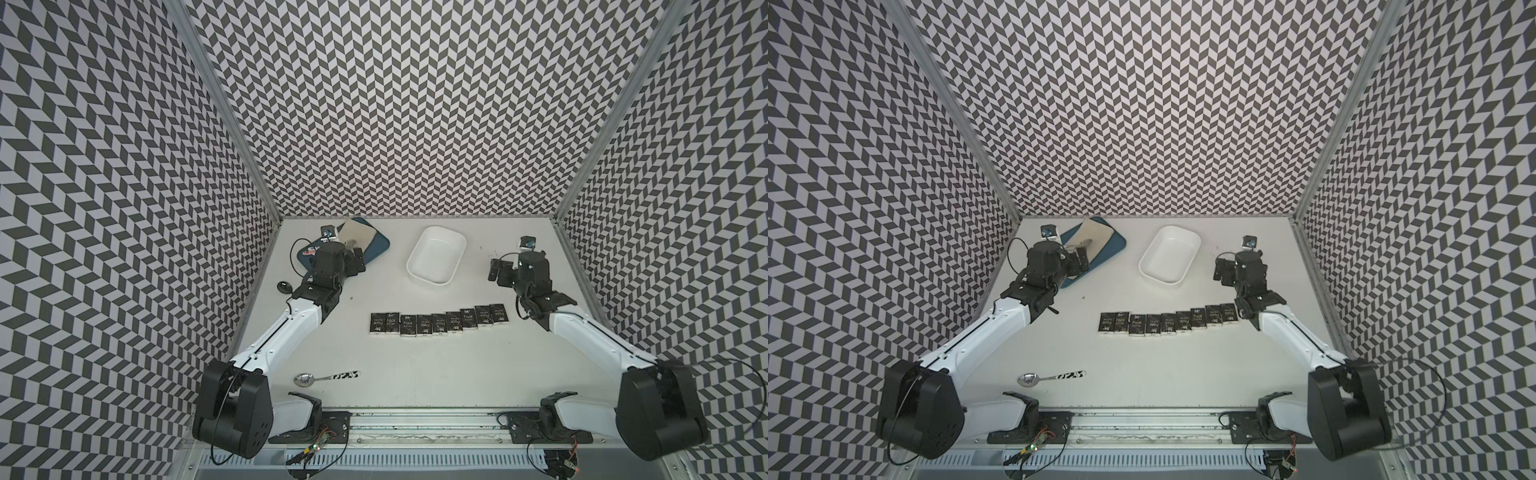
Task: Take the pocket tissues out of the storage box
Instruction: Reset both arms
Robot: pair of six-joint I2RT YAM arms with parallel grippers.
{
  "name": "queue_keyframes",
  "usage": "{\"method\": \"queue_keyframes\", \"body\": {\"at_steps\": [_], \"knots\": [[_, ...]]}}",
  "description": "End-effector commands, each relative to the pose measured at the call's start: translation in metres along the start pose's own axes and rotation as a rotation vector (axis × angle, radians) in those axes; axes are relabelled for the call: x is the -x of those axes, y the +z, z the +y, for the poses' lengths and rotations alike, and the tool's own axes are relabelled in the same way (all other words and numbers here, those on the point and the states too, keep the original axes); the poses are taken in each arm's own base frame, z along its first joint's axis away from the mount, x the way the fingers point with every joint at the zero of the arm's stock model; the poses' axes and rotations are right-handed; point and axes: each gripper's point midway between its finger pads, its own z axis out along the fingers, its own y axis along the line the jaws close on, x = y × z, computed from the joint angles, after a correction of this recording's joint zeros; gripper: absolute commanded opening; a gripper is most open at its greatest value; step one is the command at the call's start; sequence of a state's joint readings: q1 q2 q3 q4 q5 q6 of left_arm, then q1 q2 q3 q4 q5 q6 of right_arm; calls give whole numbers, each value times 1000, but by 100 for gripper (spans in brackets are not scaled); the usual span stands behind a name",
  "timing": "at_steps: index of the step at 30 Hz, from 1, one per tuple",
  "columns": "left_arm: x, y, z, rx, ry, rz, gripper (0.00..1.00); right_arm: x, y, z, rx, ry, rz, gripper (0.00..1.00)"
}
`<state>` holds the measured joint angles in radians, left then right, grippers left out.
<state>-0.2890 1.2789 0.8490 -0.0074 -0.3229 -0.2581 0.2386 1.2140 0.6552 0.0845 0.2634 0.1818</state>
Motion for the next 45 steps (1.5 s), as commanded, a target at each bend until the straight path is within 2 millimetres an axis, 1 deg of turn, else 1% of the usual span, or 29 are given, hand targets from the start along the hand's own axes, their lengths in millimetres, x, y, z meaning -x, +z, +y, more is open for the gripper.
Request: {"method": "queue_keyframes", "body": {"at_steps": [1,2,3,4,5,7,9,10,12,13,15,16,17,18,19,21,23,25,26,27,28,30,31,32,33,34,37,38,45], "knots": [[28,-10,11,23,-26,-173,99,38,-30,-16,-42,-53,-301,99],[22,-8,15,36,-18,-180,99,36,-38,-22,-46,-45,-356,99],[13,-5,22,57,-18,-178,99,39,-44,-28,-47,-27,-420,99],[6,-2,27,72,-20,-167,99,40,-46,-34,-48,-7,-459,99],[0,2,33,87,-22,-157,99,40,-45,-42,-55,18,-480,99],[-7,3,42,110,-9,-170,99,34,-30,-51,-84,25,-439,100],[-10,1,54,134,8,-209,99,24,-17,-53,-86,16,-429,99],[-12,0,58,140,8,-225,99,21,-13,-55,-83,32,-440,99],[-17,-2,70,158,11,-247,99,13,-4,-54,-84,-9,-427,99],[-18,-4,76,168,12,-266,99,9,0,-57,-92,-2,-420,100],[-20,-9,86,181,19,-301,99,1,-2,-57,-73,-11,-443,99],[-22,-10,91,189,19,-316,99,2,-5,-56,-57,-13,-472,99],[-23,-11,96,192,18,-328,99,-8,-8,-57,-46,-16,-473,100],[-25,-11,98,183,19,-337,99,-11,-7,-58,-34,-15,-473,99],[-27,-11,99,165,19,-348,99,-16,-3,-57,-19,-19,-464,99],[-30,-7,99,130,32,-359,99,-11,-8,-53,9,-27,-521,100],[-36,-1,97,95,35,-359,99,-15,-3,-50,25,-44,-485,99],[-44,6,90,54,52,-348,99,-16,4,-50,20,-42,-442,99],[-49,7,88,40,59,-344,99,-21,8,-53,5,-36,-416,99],[-53,7,89,41,61,-349,99,-10,12,-54,-8,-22,-434,99],[-54,5,90,41,58,-365,99,-9,12,-53,-4,-24,-437,99],[-59,10,89,36,65,-364,99,-9,13,-53,-3,-25,-434,99],[-65,15,80,-1,102,-350,99,-9,13,-53,-3,-25,-434,99],[-65,14,74,-23,127,-372,99,-9,13,-53,-2,-24,-435,100],[-64,13,74,-29,125,-376,99,-9,13,-53,-3,-25,-434,100],[-67,17,73,-29,121,-341,99,-10,13,-52,-2,-26,-434,99],[-66,12,73,-29,126,-366,99,-9,13,-53,-2,-26,-436,99],[-67,15,72,-33,125,-346,99,-9,13,-53,-1,-26,-436,99],[-67,16,72,-42,127,-348,99,-9,13,-51,5,-35,-435,99]]}}
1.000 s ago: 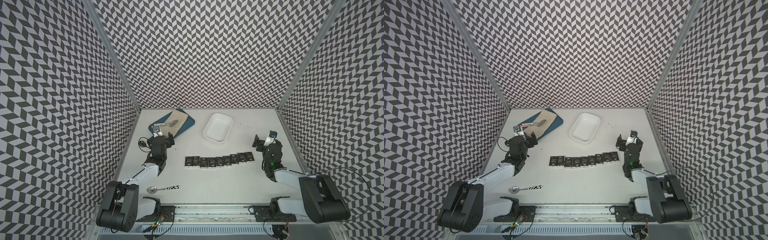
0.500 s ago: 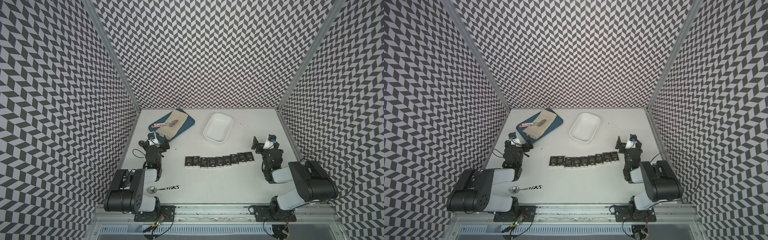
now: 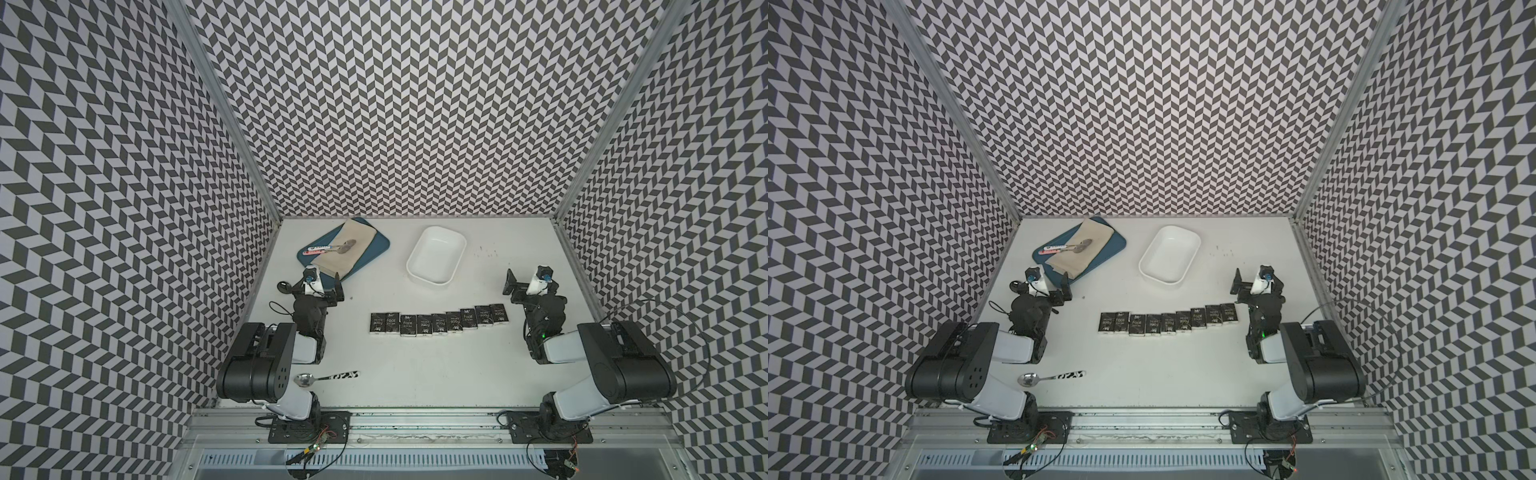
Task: Take the pocket tissues out of the storage box
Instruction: Reset both arms
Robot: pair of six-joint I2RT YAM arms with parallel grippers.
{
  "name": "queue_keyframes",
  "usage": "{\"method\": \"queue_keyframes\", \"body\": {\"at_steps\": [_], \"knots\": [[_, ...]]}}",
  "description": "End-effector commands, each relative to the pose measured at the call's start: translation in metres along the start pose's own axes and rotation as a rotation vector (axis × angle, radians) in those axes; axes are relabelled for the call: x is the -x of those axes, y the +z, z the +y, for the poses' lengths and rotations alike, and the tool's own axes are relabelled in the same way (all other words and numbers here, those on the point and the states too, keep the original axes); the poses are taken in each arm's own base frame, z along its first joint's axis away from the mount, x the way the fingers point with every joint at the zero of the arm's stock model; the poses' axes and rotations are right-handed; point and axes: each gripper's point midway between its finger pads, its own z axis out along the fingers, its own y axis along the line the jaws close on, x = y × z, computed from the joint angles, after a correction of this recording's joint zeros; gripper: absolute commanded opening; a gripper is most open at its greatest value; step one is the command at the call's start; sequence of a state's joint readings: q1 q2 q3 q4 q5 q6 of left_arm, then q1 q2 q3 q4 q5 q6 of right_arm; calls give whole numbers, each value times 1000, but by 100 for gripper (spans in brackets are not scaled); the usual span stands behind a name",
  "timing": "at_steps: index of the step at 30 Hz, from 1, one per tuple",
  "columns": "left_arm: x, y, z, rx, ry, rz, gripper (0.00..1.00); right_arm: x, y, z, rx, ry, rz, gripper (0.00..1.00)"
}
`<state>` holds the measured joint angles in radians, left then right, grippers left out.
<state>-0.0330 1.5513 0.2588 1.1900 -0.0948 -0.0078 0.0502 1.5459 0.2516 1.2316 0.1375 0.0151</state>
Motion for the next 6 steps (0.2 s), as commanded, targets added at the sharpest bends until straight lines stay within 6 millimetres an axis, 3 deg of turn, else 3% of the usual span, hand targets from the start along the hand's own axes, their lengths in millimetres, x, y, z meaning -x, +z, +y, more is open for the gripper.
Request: {"method": "queue_keyframes", "body": {"at_steps": [1,6], "knots": [[11,1,-4,-24,11,-39,99,12,0,1,8,-1,-40,99],[10,2,-4,-49,4,-29,99,11,0,1,9,-1,-40,99]]}}
